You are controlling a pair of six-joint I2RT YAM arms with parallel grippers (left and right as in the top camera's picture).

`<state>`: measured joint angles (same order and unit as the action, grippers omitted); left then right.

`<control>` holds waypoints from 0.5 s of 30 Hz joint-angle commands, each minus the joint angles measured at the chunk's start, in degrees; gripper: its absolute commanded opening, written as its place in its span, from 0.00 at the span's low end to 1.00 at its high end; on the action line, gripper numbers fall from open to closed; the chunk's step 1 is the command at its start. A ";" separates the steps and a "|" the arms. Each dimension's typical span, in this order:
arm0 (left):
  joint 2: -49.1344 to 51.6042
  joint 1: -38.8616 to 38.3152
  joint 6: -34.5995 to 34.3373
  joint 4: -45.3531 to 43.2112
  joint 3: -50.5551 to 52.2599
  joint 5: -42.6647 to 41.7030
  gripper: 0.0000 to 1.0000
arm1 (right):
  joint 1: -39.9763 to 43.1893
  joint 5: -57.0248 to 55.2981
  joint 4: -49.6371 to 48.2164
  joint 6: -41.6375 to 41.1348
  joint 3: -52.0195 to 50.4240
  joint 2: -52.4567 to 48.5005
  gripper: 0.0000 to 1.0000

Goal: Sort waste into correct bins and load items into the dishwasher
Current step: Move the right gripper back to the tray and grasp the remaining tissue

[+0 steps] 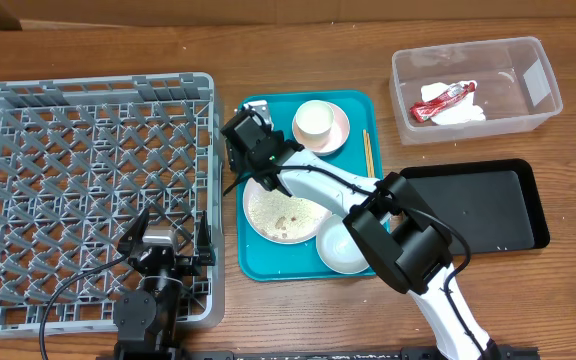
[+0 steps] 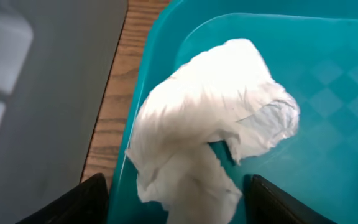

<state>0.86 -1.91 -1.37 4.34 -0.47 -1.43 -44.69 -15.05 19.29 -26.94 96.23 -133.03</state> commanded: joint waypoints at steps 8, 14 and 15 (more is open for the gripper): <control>-0.50 -0.37 -0.35 0.09 0.20 -0.02 1.00 | 0.07 -1.84 -0.85 -0.15 1.31 -0.61 0.47; -0.50 -0.37 -0.35 0.09 0.20 -0.02 1.00 | 0.07 -1.86 -0.83 -0.26 1.31 -0.61 0.32; -0.50 -0.37 -0.35 0.11 0.20 -0.02 1.00 | 0.07 -1.86 -0.85 -0.26 1.31 -0.61 0.29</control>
<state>0.86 -1.91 -1.37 4.34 -0.47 -1.45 -44.93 -15.94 18.65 -27.00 96.49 -133.05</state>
